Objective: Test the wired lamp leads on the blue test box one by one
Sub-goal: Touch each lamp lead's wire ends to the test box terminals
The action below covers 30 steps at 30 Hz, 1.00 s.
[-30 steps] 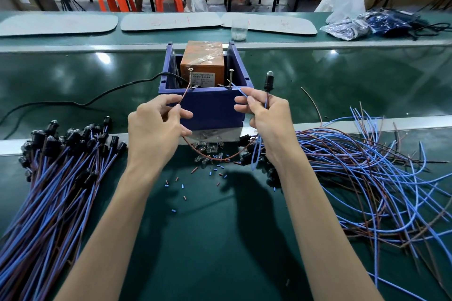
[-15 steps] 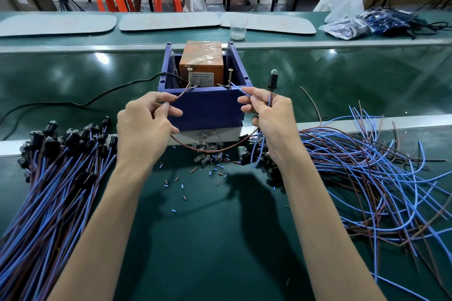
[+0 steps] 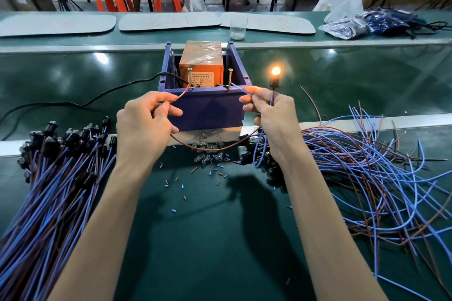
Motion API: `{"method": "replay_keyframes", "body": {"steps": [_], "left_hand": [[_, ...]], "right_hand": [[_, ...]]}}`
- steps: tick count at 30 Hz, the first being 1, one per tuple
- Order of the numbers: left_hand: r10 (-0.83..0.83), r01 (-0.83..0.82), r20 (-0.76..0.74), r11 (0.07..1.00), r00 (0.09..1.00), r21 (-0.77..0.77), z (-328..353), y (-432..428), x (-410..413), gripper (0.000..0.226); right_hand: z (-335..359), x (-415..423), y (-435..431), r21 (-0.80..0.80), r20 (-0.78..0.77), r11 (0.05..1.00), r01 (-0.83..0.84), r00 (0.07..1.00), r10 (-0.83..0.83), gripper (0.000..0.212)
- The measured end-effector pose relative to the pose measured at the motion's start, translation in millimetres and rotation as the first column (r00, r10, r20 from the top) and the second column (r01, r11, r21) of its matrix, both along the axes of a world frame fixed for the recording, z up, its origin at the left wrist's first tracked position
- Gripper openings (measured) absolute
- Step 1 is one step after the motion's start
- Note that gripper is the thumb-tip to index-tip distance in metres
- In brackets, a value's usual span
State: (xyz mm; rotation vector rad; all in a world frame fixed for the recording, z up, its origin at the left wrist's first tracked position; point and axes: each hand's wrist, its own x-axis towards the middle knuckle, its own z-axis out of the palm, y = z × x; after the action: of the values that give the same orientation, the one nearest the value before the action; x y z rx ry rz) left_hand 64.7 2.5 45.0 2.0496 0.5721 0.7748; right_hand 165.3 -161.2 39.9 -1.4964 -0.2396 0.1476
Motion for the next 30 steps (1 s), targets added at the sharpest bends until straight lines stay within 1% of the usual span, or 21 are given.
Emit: {"method": "replay_keyframes", "body": {"steps": [8, 15, 30], "left_hand": [[-0.005, 0.005, 0.000, 1.000, 1.000, 0.004, -2.8, 0.4, 1.6, 0.026], [-0.014, 0.014, -0.004, 1.000, 1.000, 0.003, -3.5, -1.3, 1.8, 0.026], [-0.039, 0.039, 0.004, 0.999, 0.999, -0.026, -5.0, -3.9, 2.7, 0.026]], "right_hand": [[0.7, -0.1, -0.7, 0.018, -0.009, 1.000, -0.009, 1.000, 0.009, 0.036], [2.2, -0.8, -0.5, 0.010, -0.019, 1.000, -0.010, 1.000, 0.010, 0.031], [4.7, -4.4, 0.5, -0.023, -0.013, 1.000, -0.010, 1.000, 0.010, 0.033]]}}
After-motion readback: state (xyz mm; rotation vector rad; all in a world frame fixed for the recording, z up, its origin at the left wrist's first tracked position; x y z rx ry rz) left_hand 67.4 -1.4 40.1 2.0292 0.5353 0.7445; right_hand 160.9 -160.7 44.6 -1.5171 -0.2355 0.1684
